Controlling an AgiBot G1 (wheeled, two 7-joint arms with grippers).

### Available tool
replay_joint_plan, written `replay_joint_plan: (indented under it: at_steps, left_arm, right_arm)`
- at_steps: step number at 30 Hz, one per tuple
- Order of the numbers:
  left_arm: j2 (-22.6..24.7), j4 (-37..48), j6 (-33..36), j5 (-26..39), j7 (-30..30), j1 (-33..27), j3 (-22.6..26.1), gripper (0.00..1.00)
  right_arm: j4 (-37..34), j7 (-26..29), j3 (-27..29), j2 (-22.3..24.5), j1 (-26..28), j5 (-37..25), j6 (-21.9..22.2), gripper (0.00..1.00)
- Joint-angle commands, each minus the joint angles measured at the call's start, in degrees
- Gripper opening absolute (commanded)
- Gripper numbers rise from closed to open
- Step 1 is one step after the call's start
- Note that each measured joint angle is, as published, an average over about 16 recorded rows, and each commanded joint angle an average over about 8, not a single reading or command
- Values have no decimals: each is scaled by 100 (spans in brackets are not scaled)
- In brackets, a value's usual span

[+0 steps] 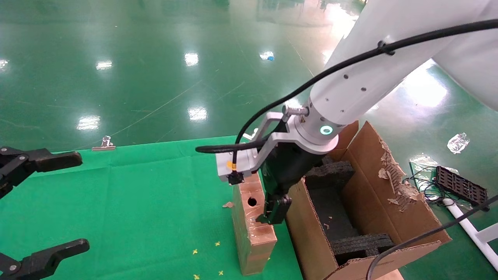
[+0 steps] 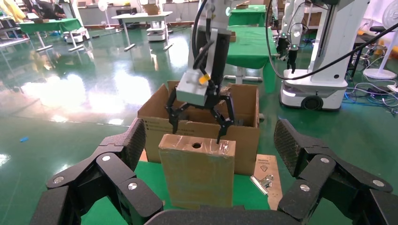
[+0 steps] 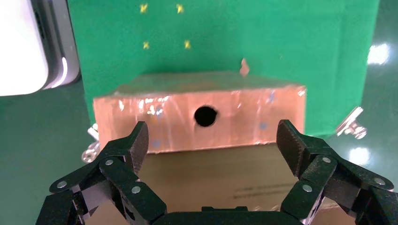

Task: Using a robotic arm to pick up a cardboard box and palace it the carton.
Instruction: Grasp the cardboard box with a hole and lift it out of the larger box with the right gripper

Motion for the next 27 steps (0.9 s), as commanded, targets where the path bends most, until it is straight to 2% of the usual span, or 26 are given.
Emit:
replay_joint_plan:
  at_steps: [1, 5, 8, 13, 18, 21, 27]
  left_arm:
    - [0, 0, 0, -1, 0, 0, 1, 100]
    - [-1, 0, -1, -2, 1, -1, 2, 100]
    - [-2, 0, -2, -2, 2, -1, 4, 100]
    - [-2, 0, -2, -4, 3, -1, 6, 100]
    - [-3, 0, -3, -5, 4, -2, 8, 100]
    - [-4, 0, -4, -6, 4, -2, 9, 100]
    - [-5, 0, -5, -8, 6, -2, 11, 100]
  right_arm:
    - [1, 70, -199, -14, 61, 52, 30, 100]
    - [-3, 235, -346, -8, 162, 107, 106, 100]
    - [-49, 621, -424, 25, 230, 150, 117, 100]
    - [-466, 1882, -637, -32, 310, 261, -16, 100]
    - [-1418, 3009, -941, -234, 288, 652, -129, 100]
    - [-1972, 3194, -1065, -308, 222, 1062, -140, 100]
    - [-2772, 3042, -1280, -441, 151, 1598, -104, 100]
